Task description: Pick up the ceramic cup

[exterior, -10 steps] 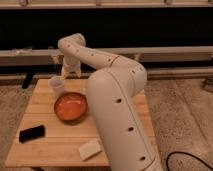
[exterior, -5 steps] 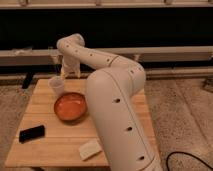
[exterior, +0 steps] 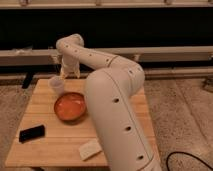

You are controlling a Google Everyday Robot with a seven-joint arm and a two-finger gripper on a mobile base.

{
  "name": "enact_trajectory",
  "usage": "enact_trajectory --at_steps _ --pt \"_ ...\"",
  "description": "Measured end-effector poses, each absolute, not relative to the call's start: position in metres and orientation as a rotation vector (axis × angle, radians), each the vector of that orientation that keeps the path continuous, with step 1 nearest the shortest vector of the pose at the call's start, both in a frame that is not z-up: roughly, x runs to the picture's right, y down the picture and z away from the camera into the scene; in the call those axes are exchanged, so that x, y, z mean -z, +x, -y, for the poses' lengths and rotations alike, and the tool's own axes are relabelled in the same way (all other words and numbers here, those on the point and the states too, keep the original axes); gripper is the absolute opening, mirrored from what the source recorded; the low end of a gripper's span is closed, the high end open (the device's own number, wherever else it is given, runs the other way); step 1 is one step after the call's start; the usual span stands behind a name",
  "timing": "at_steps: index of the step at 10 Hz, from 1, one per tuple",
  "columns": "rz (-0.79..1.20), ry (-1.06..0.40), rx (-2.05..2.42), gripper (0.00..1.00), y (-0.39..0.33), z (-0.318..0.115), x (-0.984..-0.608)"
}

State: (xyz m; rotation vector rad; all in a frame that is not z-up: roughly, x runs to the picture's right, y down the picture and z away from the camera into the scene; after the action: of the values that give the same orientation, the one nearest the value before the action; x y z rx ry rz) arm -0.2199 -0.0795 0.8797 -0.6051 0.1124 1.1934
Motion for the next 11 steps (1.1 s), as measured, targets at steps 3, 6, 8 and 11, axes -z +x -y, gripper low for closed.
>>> enact_trajectory --at_steps 3,6,8,11 --pt "-0.111 -0.608 -1.185 0.65 -0.2253 0.0779 -0.8805" --pt "-0.114 -0.608 -1.182 0.65 -0.2255 0.0767 -0.8826" --pt "-0.114 -0.611 -1.175 0.65 -0.2297 0.0753 -0.8835" --pt "-0.116 -0.613 -1.173 0.65 -0.2302 0.0746 -0.8861"
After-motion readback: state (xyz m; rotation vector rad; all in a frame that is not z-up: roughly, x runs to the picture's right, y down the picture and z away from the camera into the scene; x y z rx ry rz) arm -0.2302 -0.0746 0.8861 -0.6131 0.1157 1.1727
